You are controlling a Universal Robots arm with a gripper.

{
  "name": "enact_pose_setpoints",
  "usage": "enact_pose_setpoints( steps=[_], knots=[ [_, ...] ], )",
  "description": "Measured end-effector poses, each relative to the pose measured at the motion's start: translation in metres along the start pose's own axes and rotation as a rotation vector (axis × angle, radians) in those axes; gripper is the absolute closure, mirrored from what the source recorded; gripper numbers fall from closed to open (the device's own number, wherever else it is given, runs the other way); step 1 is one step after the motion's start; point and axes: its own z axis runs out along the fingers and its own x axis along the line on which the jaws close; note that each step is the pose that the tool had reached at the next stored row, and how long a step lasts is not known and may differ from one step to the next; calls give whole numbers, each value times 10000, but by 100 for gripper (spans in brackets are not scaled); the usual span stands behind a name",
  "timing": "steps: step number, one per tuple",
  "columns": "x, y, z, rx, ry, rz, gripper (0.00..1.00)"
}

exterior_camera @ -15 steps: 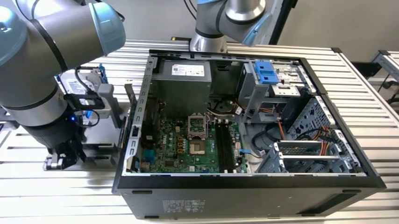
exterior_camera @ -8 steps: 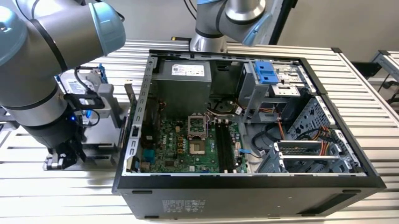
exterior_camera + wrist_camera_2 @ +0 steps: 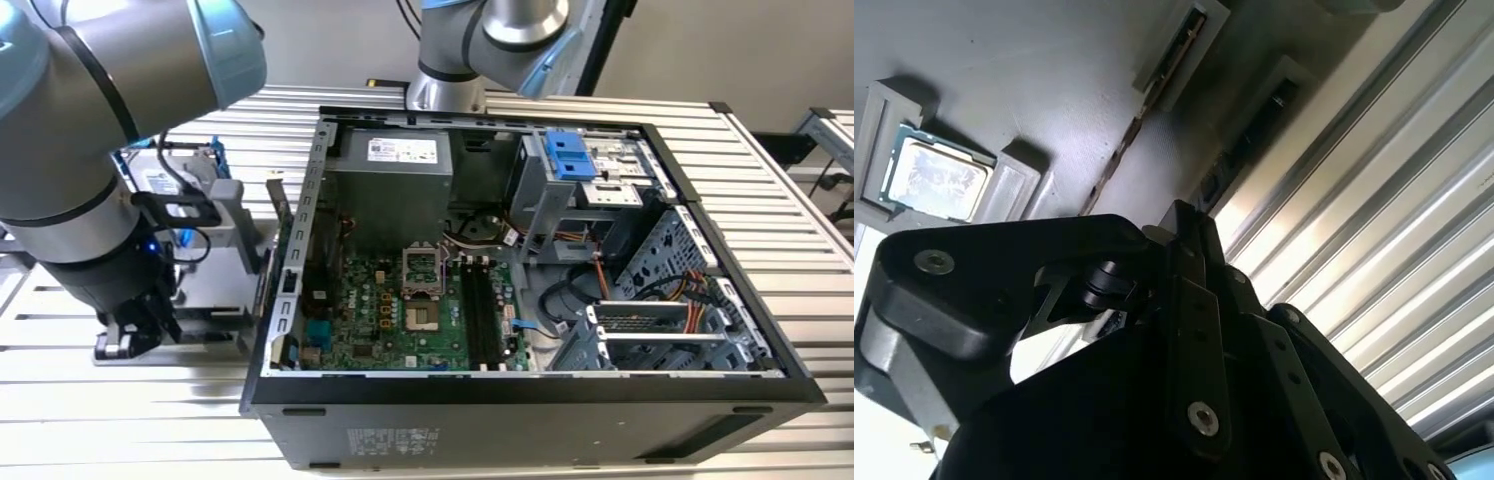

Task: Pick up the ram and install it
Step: 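Pick up the ram and move it above insertion slot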

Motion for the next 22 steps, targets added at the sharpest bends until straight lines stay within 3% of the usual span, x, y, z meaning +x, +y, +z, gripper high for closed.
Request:
enact_pose_setpoints(
  steps=[22],
  knots=[
    [-7, 9, -330, 2, -8, 57, 100]
  ],
)
